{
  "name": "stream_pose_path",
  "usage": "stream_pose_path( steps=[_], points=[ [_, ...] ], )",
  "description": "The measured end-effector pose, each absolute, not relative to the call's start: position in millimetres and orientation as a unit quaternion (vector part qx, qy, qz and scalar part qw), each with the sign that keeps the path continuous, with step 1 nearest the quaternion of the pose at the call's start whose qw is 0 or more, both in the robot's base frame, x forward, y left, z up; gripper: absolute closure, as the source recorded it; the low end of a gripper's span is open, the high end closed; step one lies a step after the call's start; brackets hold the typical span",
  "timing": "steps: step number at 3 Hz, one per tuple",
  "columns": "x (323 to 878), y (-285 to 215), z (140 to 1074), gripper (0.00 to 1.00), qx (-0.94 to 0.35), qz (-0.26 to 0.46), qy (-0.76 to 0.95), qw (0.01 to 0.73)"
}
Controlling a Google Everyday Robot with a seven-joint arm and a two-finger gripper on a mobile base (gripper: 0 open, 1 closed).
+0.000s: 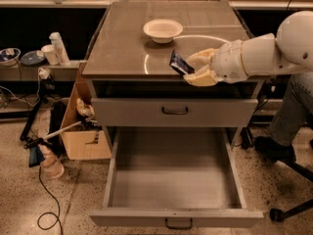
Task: Pick rxbar chocolate from middle drawer and place on counter
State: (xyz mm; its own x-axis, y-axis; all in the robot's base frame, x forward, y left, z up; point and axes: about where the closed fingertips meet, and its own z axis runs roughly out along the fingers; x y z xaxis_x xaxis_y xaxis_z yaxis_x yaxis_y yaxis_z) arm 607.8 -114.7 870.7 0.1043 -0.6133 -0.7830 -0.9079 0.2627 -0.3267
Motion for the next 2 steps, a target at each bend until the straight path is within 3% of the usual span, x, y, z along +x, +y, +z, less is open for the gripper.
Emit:
stream_pose_path(
  steps=[2],
  points=[
    [651.7, -111.7, 879.4, 1.00, -0.594, 0.111, 0.639, 0.477]
  ],
)
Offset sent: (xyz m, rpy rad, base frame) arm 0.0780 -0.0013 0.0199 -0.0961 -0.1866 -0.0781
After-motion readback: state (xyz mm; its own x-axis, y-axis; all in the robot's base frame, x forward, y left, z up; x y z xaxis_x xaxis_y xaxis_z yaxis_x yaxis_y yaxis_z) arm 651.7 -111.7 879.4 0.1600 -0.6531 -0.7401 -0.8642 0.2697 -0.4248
